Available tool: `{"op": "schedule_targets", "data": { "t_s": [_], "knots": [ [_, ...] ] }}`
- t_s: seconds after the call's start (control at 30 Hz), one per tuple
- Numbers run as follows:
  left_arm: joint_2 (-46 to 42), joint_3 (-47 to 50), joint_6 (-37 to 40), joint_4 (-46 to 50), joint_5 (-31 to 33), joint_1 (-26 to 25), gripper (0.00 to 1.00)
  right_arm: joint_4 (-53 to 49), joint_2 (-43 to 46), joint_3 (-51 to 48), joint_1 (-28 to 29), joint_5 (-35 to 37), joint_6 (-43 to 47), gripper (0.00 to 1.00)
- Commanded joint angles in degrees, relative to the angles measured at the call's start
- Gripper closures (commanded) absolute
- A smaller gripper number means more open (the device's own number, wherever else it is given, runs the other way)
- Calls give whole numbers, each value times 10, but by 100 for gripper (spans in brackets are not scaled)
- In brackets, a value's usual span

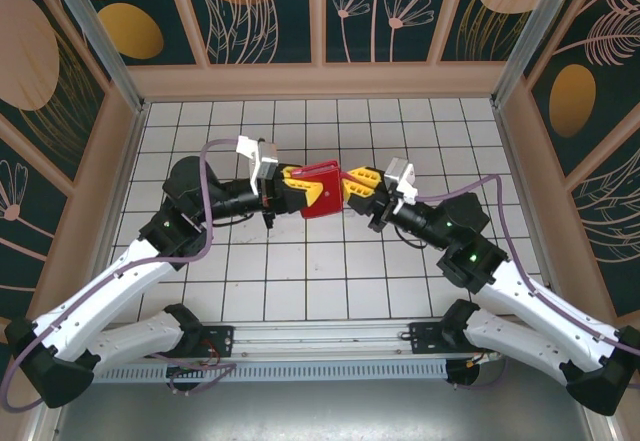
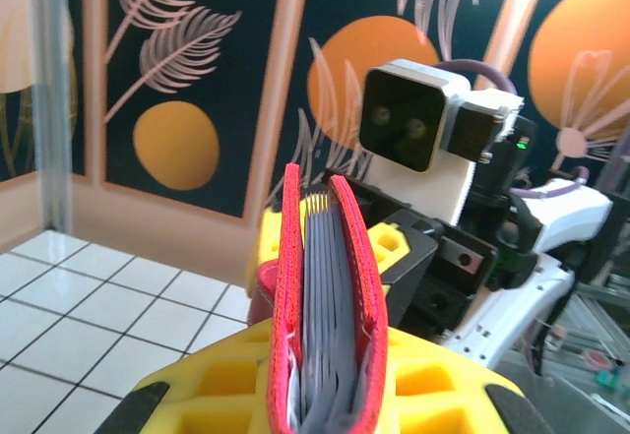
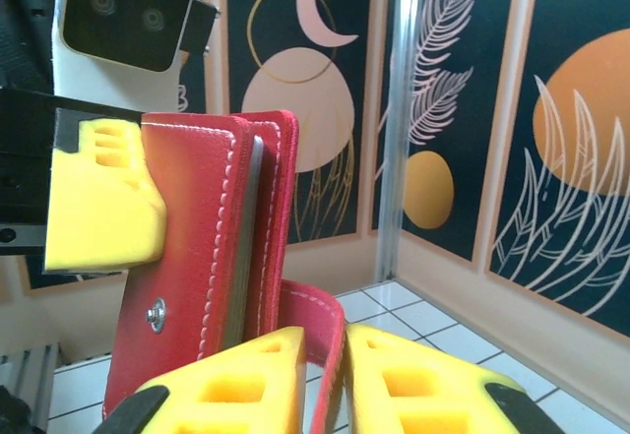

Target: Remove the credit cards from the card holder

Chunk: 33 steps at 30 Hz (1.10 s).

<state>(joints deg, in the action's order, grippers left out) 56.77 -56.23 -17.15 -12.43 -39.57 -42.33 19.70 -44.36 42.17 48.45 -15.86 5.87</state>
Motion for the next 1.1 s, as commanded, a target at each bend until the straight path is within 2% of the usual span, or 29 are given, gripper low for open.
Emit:
{"op": "schedule_targets", "data": {
  "t_s": [0.0,0.1,0.23,0.5,0.67,0.87,0.9,1.07],
  "knots": [
    [-12,2,7,-54,-54,-1,100,12,12,29,4,-89,7,72],
    [-17,2,12,-53,-62,-1,100,6,13,39,3,-123,6,70],
    [-18,-5,18,-48,-94,0,100,8,18,47,3,-160,1,74],
    [2,-21,17,-61,-200,-1,100,-39,4,100,3,-245,-9,76],
    [17,-37,18,-74,-251,-1,100,-73,-12,130,4,-293,-15,84],
    [21,-49,35,-84,-300,-1,100,-82,-21,146,8,-329,-24,89],
    [22,-52,40,-80,-305,-1,100,-86,-24,149,8,-335,-24,88],
    [24,-69,72,-38,-312,-1,100,-104,-27,162,8,-373,-25,71]
  ]
}}
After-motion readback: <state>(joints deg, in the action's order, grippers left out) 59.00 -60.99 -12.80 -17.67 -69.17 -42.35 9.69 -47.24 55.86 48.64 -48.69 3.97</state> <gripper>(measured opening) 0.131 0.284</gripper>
